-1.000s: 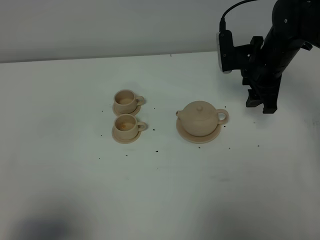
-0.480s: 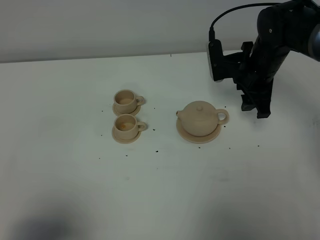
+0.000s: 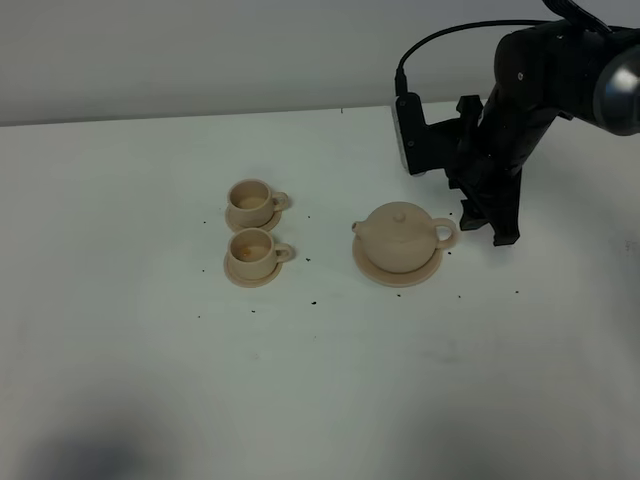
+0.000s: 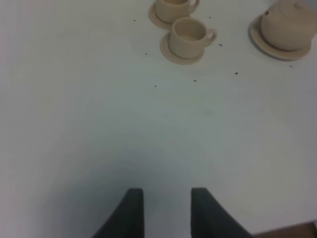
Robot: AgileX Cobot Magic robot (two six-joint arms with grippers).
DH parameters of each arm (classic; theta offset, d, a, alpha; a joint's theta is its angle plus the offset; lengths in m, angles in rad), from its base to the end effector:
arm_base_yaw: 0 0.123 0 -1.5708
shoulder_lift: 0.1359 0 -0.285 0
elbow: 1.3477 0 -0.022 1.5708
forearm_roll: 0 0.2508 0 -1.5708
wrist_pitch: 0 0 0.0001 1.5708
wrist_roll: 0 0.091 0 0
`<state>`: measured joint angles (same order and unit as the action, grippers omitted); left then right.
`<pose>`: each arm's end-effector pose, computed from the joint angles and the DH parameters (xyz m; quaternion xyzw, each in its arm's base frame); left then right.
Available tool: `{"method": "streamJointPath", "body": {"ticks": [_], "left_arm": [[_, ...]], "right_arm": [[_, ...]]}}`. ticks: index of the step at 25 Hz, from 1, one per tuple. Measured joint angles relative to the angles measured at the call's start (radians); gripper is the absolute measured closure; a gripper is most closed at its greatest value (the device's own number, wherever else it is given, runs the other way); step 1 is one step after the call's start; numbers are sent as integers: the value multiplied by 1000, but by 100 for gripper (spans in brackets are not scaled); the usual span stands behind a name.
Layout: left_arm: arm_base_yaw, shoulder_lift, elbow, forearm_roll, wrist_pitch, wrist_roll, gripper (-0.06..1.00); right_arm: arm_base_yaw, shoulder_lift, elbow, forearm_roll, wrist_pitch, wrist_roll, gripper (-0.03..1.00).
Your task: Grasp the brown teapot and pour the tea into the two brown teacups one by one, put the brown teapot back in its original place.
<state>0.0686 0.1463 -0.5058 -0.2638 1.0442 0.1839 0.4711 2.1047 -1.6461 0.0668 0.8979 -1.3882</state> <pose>0.0183 -0.0193 0.2817 0.0452 0.8751 -0.0720 0.4765 0.3949 0.2065 0.1891 -0.7819 0.6043 -0.0405 0.1474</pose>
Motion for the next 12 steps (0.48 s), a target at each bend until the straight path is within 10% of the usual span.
{"method": "streamJointPath", "body": {"ticks": [12], "left_arm": [[0,0,0,-1,0,0,69]], "right_arm": [[0,43,0,18,-22,-9,46]]}}
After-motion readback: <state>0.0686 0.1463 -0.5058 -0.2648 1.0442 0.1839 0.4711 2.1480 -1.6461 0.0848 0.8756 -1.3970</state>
